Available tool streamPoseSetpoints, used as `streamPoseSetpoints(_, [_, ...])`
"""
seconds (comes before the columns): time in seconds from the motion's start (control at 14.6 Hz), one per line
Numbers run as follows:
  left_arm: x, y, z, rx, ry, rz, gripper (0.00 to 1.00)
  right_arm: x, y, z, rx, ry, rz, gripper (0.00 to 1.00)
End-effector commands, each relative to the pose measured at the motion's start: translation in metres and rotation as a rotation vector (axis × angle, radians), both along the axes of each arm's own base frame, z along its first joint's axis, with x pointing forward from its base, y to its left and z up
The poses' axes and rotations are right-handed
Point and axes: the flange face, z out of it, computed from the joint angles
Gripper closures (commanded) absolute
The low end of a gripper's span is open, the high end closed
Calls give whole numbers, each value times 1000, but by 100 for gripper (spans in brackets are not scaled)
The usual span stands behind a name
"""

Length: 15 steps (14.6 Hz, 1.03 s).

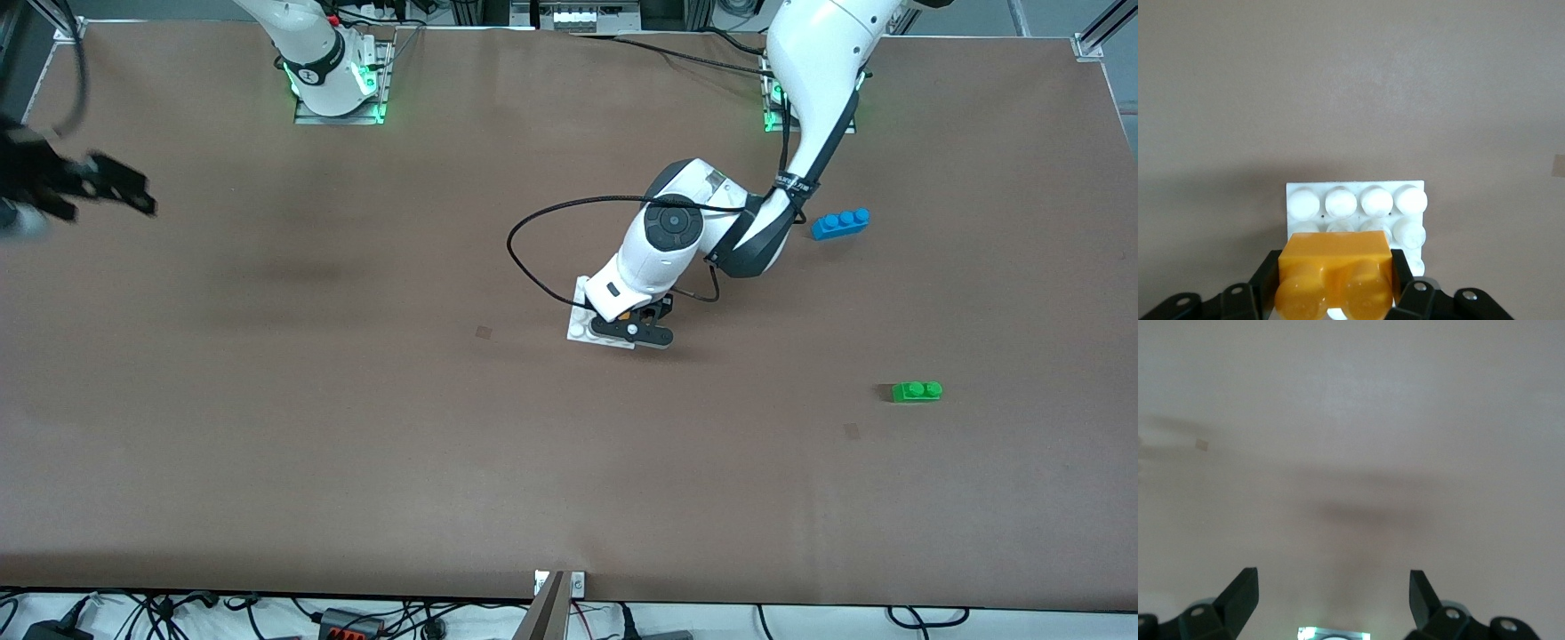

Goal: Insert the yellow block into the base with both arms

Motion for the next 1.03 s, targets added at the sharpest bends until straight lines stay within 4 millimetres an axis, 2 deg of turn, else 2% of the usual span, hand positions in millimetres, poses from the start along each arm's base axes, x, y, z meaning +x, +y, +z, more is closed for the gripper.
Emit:
streamPoseSetpoints(0.0, [-20, 3, -7, 25, -15, 6, 39, -13, -1, 2, -20, -40, 8, 0])
streamPoseSetpoints(0.21, [-27, -6, -13, 66, -58, 27, 40, -18, -9, -5, -20, 3, -7, 0])
streamPoseSetpoints(0.34, [-29, -6, -14, 81, -61, 12, 40, -11, -20, -11, -14, -3, -25, 0])
streamPoseSetpoints(0.82, [-42, -22, -15, 84, -60, -20, 40, 4, -24, -34, -15, -8, -33, 0])
streamPoseSetpoints(0.96, [-50, -29, -18, 88, -57, -41, 40, 8, -24, -32, -14, -11, -45, 0])
